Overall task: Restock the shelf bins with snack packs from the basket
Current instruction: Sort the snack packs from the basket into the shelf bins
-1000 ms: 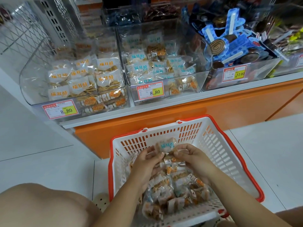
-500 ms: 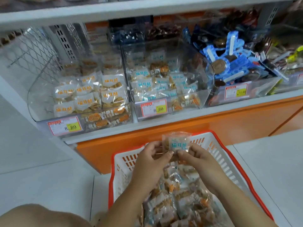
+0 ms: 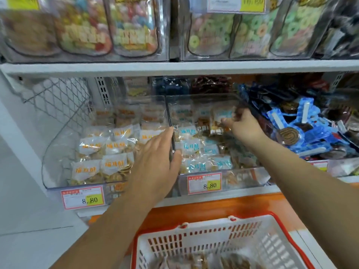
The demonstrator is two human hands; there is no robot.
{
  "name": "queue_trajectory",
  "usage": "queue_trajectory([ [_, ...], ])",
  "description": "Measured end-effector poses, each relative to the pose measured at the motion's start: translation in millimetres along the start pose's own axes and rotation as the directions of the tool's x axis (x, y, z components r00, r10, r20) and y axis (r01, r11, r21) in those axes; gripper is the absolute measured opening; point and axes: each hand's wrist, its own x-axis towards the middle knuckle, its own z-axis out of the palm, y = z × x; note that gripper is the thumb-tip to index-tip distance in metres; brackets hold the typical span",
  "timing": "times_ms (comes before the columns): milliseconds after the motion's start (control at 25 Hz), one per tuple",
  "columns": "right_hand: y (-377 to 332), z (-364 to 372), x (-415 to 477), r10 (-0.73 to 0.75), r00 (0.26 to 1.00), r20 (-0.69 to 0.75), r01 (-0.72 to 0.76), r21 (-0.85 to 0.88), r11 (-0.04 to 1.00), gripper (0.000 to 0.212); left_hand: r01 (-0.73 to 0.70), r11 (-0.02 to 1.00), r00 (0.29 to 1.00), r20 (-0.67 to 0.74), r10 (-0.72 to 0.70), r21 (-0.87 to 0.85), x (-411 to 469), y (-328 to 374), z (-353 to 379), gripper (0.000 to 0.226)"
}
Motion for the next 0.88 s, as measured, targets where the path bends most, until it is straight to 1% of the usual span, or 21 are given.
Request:
queue_trajectory([
  [80, 4, 18, 17, 0.046, 0.996, 0.082, -0.041, -0.06, 0.997, 0.047, -0.023, 1.0, 0.999, -0.029, 0.023, 0.019, 1, -2, 5, 0.059],
  [160, 8, 34, 26, 0.084, 0.985, 0.151, -0.054, -0.192, 0.98, 0.041, -0.04, 0.998, 0.998, -0.036, 0.041, 0.045, 1, -4, 6, 0.062],
  [200, 10, 38, 30, 0.1, 0.982, 0.159, -0.047, -0.306, 0.951, 0.045, -0.043, 0.998, 0.999, -0.031, 0.044, 0.042, 1, -4, 7, 0.063],
  [280, 10, 43, 32, 0.088, 0.99, 0.114, -0.01, -0.552, 0.834, 0.056, -0.043, 0.999, 0.999, -0.022, 0.044, 0.021, 1, -5, 8, 0.064],
  [320, 9, 44, 32, 0.063, 0.994, 0.091, 0.008, -0.627, 0.779, 0.06, -0.045, 0.999, 0.999, -0.022, 0.045, 0.012, 1, -6, 8, 0.064],
  [360, 7, 44, 30, 0.047, 0.996, 0.08, 0.018, -0.662, 0.749, 0.064, -0.048, 0.999, 0.999, -0.019, 0.048, 0.003, 2, -6, 8, 0.063],
  [400, 6, 42, 29, 0.039, 0.997, 0.073, 0.02, -0.664, 0.747, 0.067, -0.05, 0.999, 0.999, -0.011, 0.05, -0.003, 2, -7, 9, 0.063],
  [480, -1, 33, 18, -0.019, 0.999, 0.037, 0.037, -0.592, 0.805, 0.069, -0.046, 0.998, 0.999, 0.0, 0.046, -0.03, 2, -8, 8, 0.061],
  [520, -4, 25, 9, -0.08, 0.997, -0.006, 0.066, -0.502, 0.862, 0.066, -0.037, 0.998, 0.999, -0.004, 0.037, -0.043, 1, -8, 8, 0.06],
  [560, -5, 17, -5, -0.168, 0.983, -0.069, 0.131, -0.374, 0.918, 0.059, -0.027, 0.998, 0.999, -0.021, 0.026, -0.047, -1, -7, 7, 0.06],
  [600, -7, 7, -25, -0.267, 0.951, -0.153, 0.227, -0.239, 0.944, 0.049, -0.027, 0.998, 0.997, -0.068, 0.024, -0.048, -5, -5, 5, 0.059],
  [640, -5, -3, -50, -0.35, 0.904, -0.247, 0.332, -0.113, 0.937, 0.039, -0.048, 0.997, 0.989, -0.143, 0.039, -0.059, -13, 0, 2, 0.058],
  [680, 0, -12, -79, -0.402, 0.851, -0.339, 0.422, -0.018, 0.907, 0.03, -0.1, 0.992, 0.973, -0.218, 0.08, -0.081, -22, 7, -1, 0.055],
  [720, 13, -17, -107, -0.419, 0.811, -0.408, 0.473, 0.036, 0.88, 0.023, -0.187, 0.977, 0.95, -0.273, 0.153, -0.103, -32, 15, 0, 0.05],
  [760, 36, -18, -133, -0.398, 0.803, -0.444, 0.471, 0.063, 0.88, 0.021, -0.288, 0.951, 0.923, -0.298, 0.244, -0.114, -46, 23, 6, 0.044],
  [800, 63, -15, -154, -0.339, 0.826, -0.451, 0.416, 0.08, 0.906, 0.02, -0.378, 0.917, 0.901, -0.279, 0.334, -0.124, -60, 29, 16, 0.039],
  [840, 96, -9, -174, -0.25, 0.871, -0.423, 0.307, 0.071, 0.949, 0.018, -0.43, 0.891, 0.893, -0.21, 0.397, -0.146, -79, 35, 32, 0.036],
  [880, 130, -2, -188, -0.141, 0.925, -0.354, 0.164, 0.034, 0.986, 0.015, -0.438, 0.881, 0.899, -0.107, 0.426, -0.18, -97, 38, 48, 0.035],
])
